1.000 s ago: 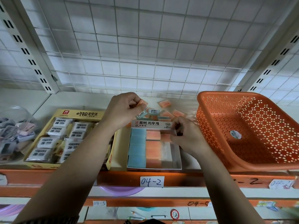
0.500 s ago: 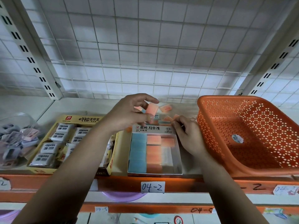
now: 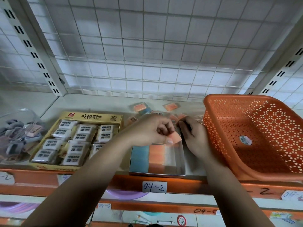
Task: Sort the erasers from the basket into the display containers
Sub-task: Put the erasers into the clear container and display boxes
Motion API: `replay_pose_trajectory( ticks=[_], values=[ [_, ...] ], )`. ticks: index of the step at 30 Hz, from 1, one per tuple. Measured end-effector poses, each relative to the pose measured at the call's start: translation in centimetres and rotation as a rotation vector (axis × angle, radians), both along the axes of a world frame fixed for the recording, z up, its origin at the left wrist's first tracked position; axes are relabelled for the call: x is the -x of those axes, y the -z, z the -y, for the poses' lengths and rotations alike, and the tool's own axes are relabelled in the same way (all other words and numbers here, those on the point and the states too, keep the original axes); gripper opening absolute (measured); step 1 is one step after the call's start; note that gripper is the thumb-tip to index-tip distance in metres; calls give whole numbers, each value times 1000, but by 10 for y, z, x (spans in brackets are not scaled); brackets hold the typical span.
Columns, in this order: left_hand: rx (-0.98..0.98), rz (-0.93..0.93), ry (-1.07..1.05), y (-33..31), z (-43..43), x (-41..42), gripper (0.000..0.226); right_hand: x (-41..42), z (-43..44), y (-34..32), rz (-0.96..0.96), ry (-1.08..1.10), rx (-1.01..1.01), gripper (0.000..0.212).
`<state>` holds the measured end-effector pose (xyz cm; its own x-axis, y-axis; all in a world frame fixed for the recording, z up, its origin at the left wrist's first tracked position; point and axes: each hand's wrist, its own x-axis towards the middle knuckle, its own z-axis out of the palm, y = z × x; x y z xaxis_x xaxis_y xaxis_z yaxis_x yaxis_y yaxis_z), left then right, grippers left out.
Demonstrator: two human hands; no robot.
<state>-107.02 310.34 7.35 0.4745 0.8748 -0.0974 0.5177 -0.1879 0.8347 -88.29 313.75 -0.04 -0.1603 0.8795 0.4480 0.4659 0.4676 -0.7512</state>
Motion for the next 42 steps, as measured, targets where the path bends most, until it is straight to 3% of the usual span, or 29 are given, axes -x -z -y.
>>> replay_pose_trajectory(
  ticks=[3, 18, 24, 35, 39, 42],
  values=[
    [-80, -210, 42, 7, 0, -12, 24, -1, 0, 1, -1, -4, -16, 16],
    [-427, -557, 136, 10, 0, -23, 18, -2, 2, -1, -13, -18, -11, 17],
    [-469, -496, 213, 6, 1, -18, 21, -1, 0, 1, -23, -3, -16, 20],
    [-382, -551, 325, -2, -3, -16, 23, 1, 5, -2, -48, 34, 8, 17],
    [-360, -381, 173, -21, -12, 6, 19, 3, 8, -16, 59, 137, -74, 9],
    [-397, -361, 4, -34, -27, 30, 17, 9, 5, -31, 146, 125, -88, 10]
  ],
)
